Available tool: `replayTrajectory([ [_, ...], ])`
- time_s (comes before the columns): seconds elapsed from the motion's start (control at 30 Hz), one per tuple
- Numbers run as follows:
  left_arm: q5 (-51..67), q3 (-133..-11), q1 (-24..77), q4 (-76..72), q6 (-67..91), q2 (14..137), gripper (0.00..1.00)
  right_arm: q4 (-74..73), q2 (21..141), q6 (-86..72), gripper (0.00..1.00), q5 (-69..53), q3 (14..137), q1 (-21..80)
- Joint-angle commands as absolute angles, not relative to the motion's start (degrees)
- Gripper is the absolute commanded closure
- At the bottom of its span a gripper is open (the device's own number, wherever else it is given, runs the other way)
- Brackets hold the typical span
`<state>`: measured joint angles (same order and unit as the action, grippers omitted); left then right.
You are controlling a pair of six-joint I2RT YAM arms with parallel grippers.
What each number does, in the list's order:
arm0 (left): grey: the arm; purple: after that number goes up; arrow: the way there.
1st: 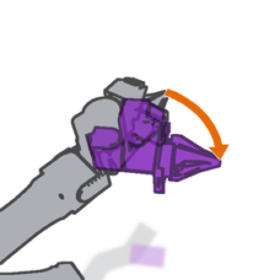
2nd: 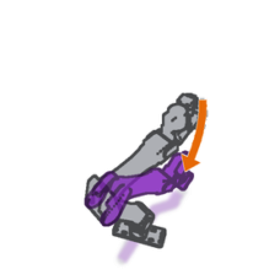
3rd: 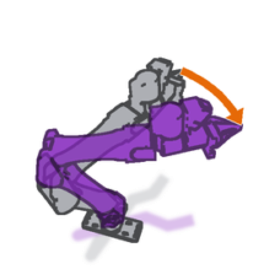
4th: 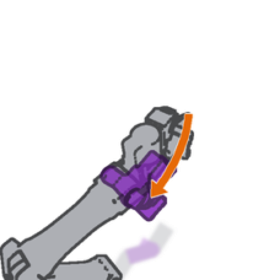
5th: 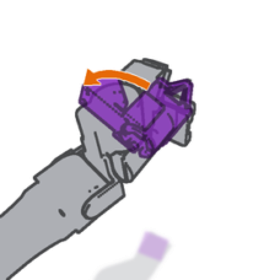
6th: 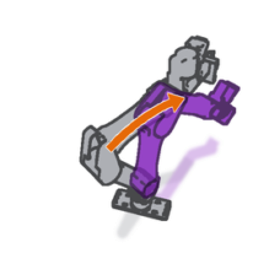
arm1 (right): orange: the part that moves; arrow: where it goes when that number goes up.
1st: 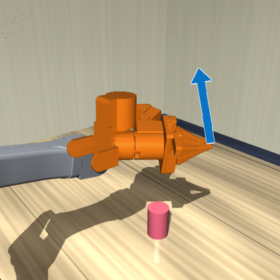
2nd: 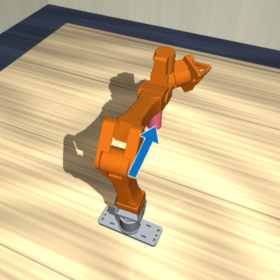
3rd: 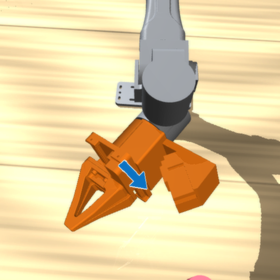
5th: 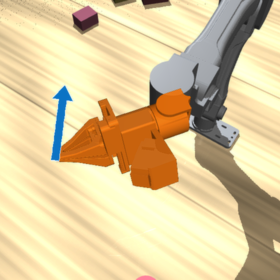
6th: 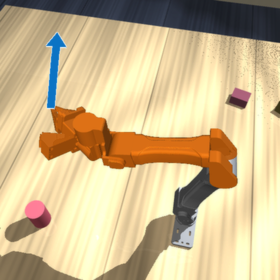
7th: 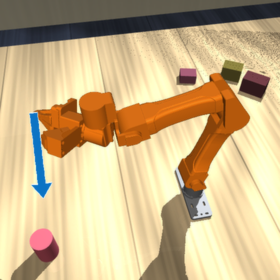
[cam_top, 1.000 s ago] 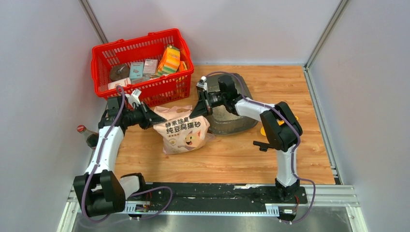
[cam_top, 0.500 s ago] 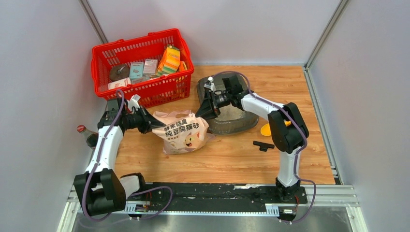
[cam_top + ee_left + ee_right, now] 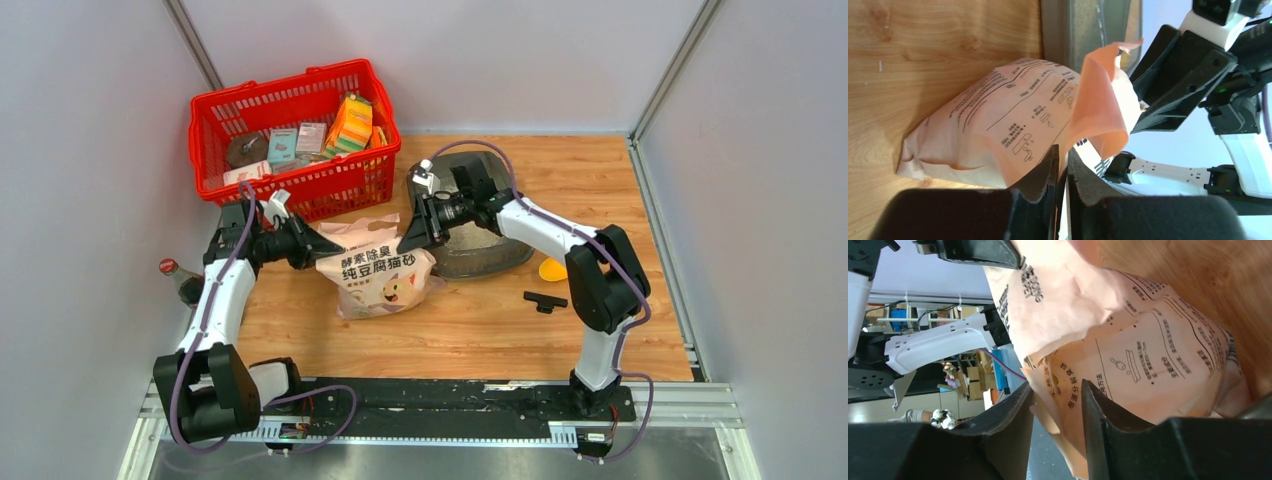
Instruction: Fill the litter box with clean litter
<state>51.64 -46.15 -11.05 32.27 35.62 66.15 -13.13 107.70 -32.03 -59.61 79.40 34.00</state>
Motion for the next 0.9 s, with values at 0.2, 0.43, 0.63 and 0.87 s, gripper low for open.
replayTrajectory([
  [0.2,61.6,-42.2,-11.7,22.6,25.2,58.0,0.53,-6.2,98.9,-31.8,0.49,-55.3,72.0,34.1],
  [0.43,66.7,-39.0,-11.7,21.0,20.6,57.0,0.48,15.5,96.8,-39.7,0.41,-56.0,60.9,34.0],
  [0.63,69.3,-38.9,-11.8,18.7,16.9,56.4,0.51,27.3,97.4,-43.5,0.40,-52.5,56.9,35.4],
  [0.87,69.8,-34.6,-11.6,6.3,24.7,56.6,0.76,30.9,99.0,-46.2,0.46,-52.5,58.0,35.5],
])
